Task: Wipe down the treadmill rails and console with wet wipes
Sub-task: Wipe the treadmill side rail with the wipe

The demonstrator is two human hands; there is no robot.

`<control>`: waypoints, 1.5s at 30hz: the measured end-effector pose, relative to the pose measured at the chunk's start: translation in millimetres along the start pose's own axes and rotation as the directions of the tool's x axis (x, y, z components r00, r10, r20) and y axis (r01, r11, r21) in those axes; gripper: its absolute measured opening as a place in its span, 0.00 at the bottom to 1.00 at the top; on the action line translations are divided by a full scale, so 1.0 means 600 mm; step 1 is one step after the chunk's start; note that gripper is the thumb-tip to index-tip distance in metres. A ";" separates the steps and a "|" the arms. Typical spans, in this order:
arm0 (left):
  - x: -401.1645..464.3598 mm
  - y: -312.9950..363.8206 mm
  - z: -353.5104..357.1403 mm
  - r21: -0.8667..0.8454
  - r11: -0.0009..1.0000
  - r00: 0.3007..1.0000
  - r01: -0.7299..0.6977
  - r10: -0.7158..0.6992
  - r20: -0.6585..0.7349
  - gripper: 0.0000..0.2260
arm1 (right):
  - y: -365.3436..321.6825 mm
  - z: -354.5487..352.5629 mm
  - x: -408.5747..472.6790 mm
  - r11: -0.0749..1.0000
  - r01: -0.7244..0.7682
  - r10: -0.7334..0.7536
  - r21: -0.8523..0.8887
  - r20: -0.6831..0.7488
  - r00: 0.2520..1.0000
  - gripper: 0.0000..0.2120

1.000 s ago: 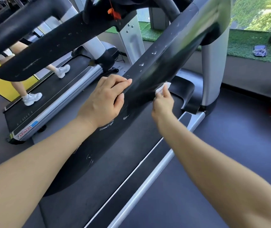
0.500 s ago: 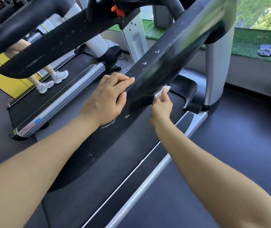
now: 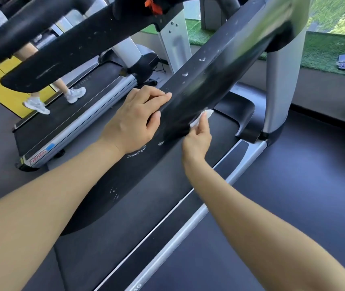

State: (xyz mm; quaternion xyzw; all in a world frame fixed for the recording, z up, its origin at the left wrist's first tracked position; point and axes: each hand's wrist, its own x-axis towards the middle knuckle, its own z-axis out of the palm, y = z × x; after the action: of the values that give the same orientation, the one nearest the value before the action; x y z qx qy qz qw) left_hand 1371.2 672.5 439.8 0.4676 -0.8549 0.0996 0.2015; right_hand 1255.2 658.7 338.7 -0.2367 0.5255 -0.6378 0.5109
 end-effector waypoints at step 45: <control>-0.158 -0.046 -0.063 -0.224 0.972 0.997 0.067 -0.056 0.054 0.19 | 0.020 0.067 -0.205 0.832 0.473 -0.470 -0.290 0.085 0.879 0.24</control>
State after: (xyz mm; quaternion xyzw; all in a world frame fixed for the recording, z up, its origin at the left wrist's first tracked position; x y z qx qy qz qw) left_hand 1449.4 743.0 432.2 0.4703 -0.8502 -0.0154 0.2360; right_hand 1338.8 752.9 370.2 -0.4372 0.5396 -0.6547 0.2985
